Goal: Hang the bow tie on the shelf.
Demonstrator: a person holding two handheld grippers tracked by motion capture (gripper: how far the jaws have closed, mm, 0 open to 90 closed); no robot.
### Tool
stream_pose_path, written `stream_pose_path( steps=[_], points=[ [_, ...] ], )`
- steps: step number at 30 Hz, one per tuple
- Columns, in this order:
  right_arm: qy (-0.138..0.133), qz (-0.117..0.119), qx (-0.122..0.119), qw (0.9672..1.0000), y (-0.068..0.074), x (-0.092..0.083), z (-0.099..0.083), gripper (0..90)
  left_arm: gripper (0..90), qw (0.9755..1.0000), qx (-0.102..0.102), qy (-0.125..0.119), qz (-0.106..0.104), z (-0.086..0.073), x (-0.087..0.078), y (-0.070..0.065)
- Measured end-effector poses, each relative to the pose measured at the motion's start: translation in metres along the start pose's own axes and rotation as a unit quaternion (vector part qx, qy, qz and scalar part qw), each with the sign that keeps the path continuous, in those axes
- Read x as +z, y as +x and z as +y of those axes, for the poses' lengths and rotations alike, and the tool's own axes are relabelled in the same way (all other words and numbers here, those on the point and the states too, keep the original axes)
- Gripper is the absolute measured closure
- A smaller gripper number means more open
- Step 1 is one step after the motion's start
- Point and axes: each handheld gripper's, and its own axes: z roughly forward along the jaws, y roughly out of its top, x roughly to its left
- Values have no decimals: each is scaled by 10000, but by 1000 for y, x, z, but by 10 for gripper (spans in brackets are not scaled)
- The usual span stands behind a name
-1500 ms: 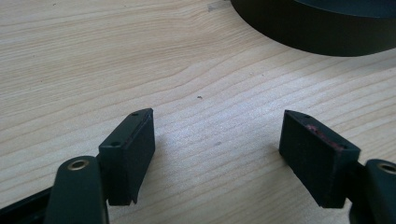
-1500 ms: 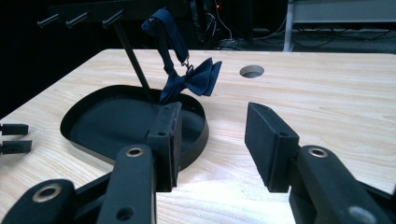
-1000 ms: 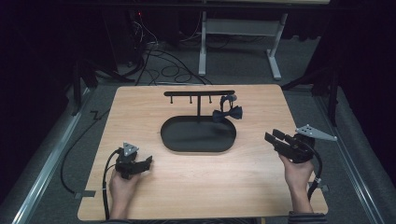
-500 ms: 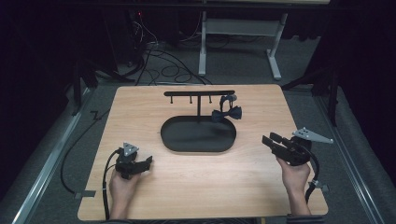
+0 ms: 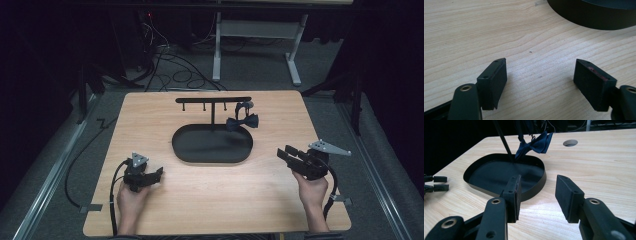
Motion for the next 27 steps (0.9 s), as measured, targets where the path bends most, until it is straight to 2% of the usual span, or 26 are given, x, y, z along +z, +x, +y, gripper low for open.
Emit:
stream_pose_path(
  steps=[27],
  points=[
    [240, 76, 112, 9996, 1, 13, -17, 576, 273, 10000, 3, 2, 0, 0, 0, 0]
  ],
)
